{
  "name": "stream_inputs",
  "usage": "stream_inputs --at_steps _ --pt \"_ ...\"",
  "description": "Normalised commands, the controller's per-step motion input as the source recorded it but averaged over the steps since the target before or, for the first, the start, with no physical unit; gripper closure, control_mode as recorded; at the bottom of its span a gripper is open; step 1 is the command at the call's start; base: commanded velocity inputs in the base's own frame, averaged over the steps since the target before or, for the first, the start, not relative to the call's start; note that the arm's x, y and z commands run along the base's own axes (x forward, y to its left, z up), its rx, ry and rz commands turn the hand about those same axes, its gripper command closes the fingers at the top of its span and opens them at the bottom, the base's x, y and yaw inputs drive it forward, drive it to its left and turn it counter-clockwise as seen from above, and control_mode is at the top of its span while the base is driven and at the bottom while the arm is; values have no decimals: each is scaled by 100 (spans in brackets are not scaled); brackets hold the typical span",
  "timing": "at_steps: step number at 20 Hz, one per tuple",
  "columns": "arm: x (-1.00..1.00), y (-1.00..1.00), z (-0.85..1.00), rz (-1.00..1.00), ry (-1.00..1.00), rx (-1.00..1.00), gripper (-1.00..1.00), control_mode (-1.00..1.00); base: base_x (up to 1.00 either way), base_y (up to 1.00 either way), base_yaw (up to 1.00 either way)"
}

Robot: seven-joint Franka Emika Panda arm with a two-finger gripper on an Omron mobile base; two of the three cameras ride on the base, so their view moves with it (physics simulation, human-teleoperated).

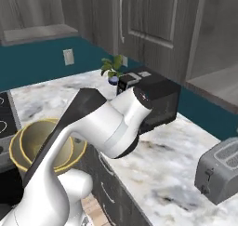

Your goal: Pick up the bowls on the counter and stack them on top of one another in the open cabinet. Place the smaller bowl on top of the larger bowl.

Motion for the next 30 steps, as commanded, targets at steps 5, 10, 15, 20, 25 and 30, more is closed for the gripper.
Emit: stream_inputs --at_steps 5,10,15,20,25,30 --pt "0 0 0 0 0 0 100 100 -11 11 45" --pt "0 0 0 0 0 0 100 100 -12 14 44" --pt "0 0 0 0 0 0 100 100 -12 13 45" --pt "0 0 0 0 0 0 100 100 -12 10 46" --pt "0 0 0 0 0 0 100 100 -9 6 46" --pt "0 0 0 0 0 0 100 100 2 2 6"
